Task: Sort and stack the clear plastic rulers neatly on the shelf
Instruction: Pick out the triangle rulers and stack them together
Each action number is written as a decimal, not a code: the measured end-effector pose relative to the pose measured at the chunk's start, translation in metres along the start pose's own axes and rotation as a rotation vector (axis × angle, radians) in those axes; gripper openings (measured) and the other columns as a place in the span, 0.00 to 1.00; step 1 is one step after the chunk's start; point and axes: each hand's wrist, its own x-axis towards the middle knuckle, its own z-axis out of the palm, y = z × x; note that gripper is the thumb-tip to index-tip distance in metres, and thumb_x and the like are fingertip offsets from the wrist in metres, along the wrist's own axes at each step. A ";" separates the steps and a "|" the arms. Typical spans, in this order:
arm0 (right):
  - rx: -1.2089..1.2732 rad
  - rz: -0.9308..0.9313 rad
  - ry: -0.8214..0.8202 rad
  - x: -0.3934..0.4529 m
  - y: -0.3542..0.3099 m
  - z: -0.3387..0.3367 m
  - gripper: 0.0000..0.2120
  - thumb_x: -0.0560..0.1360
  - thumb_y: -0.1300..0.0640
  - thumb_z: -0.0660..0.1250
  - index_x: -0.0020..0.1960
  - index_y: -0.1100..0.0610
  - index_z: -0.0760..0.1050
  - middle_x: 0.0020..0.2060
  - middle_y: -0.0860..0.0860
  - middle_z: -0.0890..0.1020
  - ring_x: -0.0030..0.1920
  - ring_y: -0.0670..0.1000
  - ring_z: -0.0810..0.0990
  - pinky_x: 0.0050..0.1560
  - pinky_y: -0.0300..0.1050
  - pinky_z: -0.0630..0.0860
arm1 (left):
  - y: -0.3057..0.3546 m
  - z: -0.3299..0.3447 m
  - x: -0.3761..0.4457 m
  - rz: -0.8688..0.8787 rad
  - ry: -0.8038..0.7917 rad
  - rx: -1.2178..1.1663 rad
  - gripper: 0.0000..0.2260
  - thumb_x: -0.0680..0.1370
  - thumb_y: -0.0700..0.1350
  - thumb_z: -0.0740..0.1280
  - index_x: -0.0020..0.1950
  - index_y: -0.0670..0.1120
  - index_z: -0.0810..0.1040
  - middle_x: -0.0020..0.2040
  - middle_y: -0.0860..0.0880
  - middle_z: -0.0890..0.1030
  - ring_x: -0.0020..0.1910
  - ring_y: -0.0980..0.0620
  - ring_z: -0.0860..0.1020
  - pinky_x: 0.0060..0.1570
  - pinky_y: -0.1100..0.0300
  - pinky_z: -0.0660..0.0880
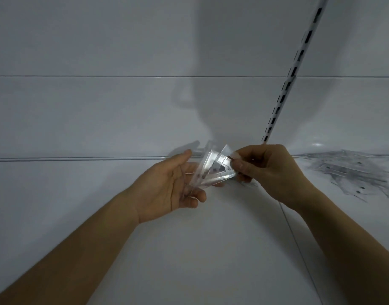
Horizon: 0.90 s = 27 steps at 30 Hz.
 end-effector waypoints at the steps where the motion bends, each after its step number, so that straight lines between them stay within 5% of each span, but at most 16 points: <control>1: -0.018 -0.017 -0.025 -0.001 -0.001 0.002 0.04 0.77 0.63 0.72 0.48 0.57 0.85 0.33 0.55 0.84 0.32 0.54 0.82 0.37 0.50 0.80 | -0.002 0.001 0.000 -0.013 -0.053 0.049 0.27 0.78 0.59 0.63 0.67 0.41 0.78 0.63 0.35 0.80 0.34 0.50 0.78 0.32 0.60 0.76; 4: -0.094 -0.111 0.004 -0.004 -0.001 0.015 0.08 0.73 0.61 0.77 0.52 0.56 0.85 0.36 0.49 0.85 0.33 0.48 0.83 0.38 0.41 0.79 | -0.010 0.005 0.002 -0.048 -0.092 0.152 0.22 0.76 0.56 0.70 0.64 0.44 0.79 0.51 0.41 0.82 0.29 0.55 0.69 0.27 0.64 0.68; 9: -0.374 -0.407 0.071 -0.007 0.003 0.036 0.14 0.76 0.47 0.73 0.59 0.51 0.84 0.48 0.46 0.79 0.41 0.44 0.77 0.40 0.35 0.74 | -0.012 0.009 0.001 -0.079 -0.068 0.210 0.12 0.77 0.53 0.68 0.54 0.47 0.79 0.37 0.51 0.67 0.25 0.59 0.57 0.22 0.69 0.56; 14: -0.405 -0.437 0.079 -0.008 0.001 0.031 0.13 0.82 0.55 0.66 0.64 0.53 0.81 0.48 0.46 0.79 0.43 0.40 0.77 0.45 0.28 0.68 | -0.010 0.014 -0.005 0.149 -0.014 0.370 0.06 0.78 0.47 0.69 0.53 0.51 0.83 0.33 0.52 0.64 0.26 0.56 0.57 0.25 0.64 0.57; 18: -0.479 -0.494 -0.075 -0.012 -0.002 0.032 0.18 0.84 0.52 0.60 0.71 0.53 0.76 0.53 0.48 0.77 0.48 0.44 0.76 0.47 0.38 0.73 | -0.010 0.015 -0.005 0.280 0.173 0.571 0.04 0.77 0.39 0.71 0.45 0.48 0.83 0.33 0.49 0.77 0.26 0.55 0.65 0.27 0.63 0.62; 20: -0.618 -0.530 -0.083 -0.014 -0.001 0.031 0.19 0.84 0.53 0.59 0.74 0.51 0.73 0.55 0.50 0.75 0.46 0.51 0.75 0.44 0.47 0.75 | -0.010 0.014 -0.006 0.275 0.196 0.594 0.08 0.79 0.34 0.67 0.45 0.45 0.83 0.35 0.44 0.79 0.26 0.53 0.65 0.27 0.62 0.63; 24: -0.788 -0.637 -0.064 -0.017 -0.002 0.035 0.26 0.78 0.67 0.65 0.74 0.52 0.73 0.47 0.52 0.74 0.43 0.52 0.72 0.42 0.43 0.69 | -0.008 0.015 -0.010 0.101 -0.044 0.469 0.16 0.82 0.34 0.62 0.43 0.52 0.80 0.37 0.46 0.74 0.28 0.54 0.62 0.28 0.62 0.62; 27: -0.551 -0.486 -0.006 -0.014 -0.006 0.030 0.19 0.83 0.56 0.61 0.73 0.50 0.74 0.48 0.47 0.75 0.45 0.45 0.74 0.46 0.36 0.72 | -0.006 0.015 -0.010 0.068 -0.055 0.344 0.08 0.81 0.42 0.65 0.58 0.50 0.81 0.36 0.49 0.69 0.26 0.56 0.58 0.24 0.67 0.57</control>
